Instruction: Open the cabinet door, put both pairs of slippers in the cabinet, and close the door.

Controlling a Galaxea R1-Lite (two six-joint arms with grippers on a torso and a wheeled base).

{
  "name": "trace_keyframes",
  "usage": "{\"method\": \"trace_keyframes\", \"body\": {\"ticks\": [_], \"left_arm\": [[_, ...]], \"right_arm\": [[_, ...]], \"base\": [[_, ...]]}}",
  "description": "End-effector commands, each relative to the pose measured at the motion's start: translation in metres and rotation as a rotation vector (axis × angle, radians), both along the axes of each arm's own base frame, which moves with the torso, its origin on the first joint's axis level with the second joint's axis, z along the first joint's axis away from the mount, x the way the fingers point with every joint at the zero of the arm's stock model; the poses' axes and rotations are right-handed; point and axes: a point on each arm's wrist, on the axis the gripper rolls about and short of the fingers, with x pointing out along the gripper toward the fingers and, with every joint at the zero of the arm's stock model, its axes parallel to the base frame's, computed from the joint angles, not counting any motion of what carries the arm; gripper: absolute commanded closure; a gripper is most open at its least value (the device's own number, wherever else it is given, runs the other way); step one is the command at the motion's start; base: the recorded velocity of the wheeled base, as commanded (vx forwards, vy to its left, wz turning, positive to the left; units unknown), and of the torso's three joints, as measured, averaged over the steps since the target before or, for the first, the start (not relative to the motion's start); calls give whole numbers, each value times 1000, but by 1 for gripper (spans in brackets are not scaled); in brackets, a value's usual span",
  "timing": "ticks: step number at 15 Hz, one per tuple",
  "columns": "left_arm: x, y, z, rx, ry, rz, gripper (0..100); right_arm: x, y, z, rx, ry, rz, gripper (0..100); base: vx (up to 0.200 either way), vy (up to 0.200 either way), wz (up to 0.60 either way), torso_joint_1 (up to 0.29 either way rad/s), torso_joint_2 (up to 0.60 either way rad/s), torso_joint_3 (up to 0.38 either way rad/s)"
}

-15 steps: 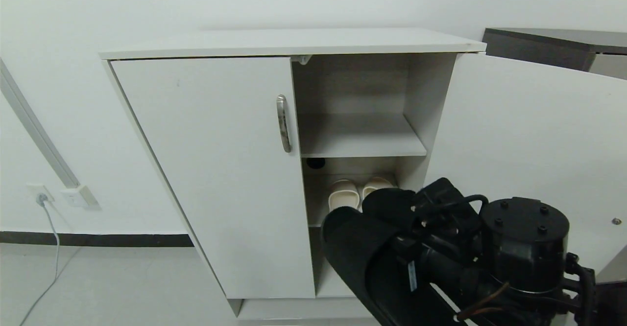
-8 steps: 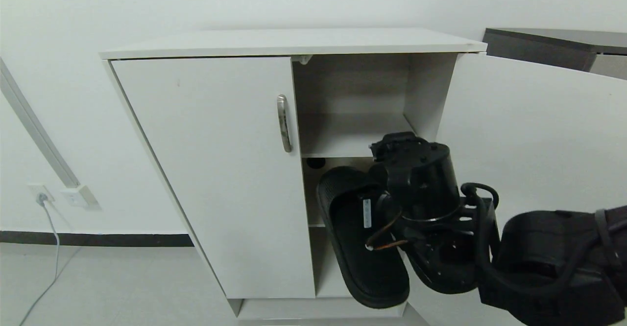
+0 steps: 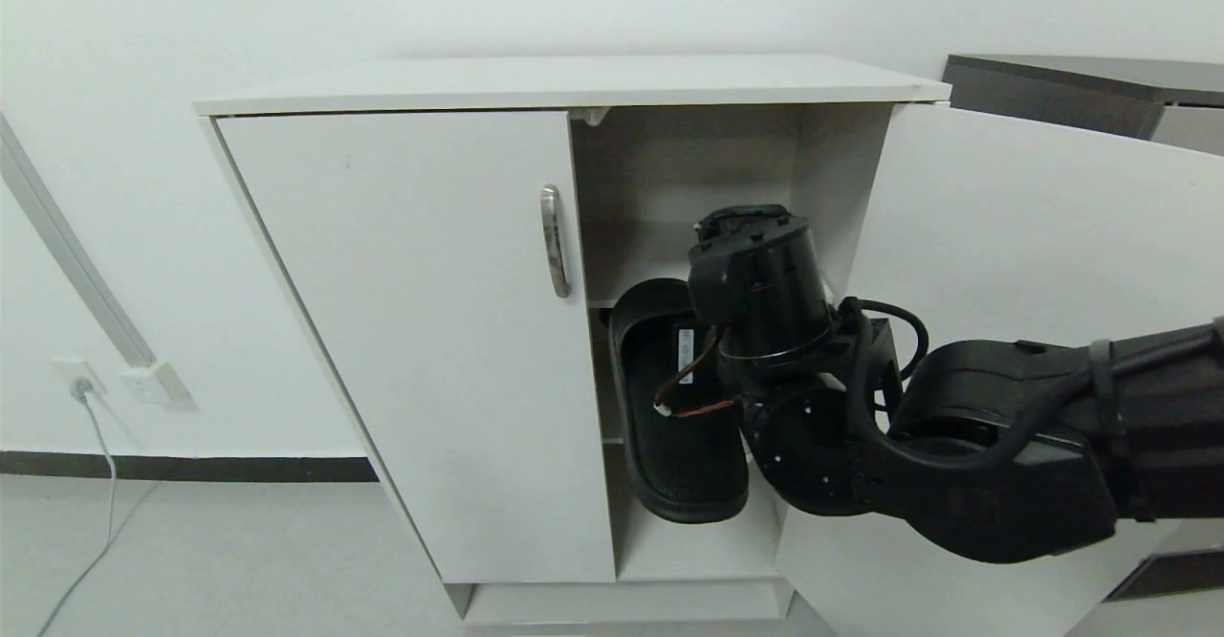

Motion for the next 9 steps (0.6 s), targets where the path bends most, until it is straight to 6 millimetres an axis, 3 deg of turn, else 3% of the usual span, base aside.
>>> {"method": "trace_keyframes", "body": {"ticks": [1, 7, 9], "left_arm": [[0, 0, 0, -1, 1, 0, 100], [0, 0, 0, -4, 1, 3, 100], [0, 0, 0, -7, 1, 3, 100]], "right_arm": [[1, 2, -3, -5, 4, -1, 100], [1, 1, -3, -8, -1, -18, 100], [3, 0, -2, -7, -3, -22, 100]], "base": [[0, 0, 0, 0, 0, 0], [0, 0, 0, 0, 0, 0], [200, 0, 0, 0, 2, 0]]}}
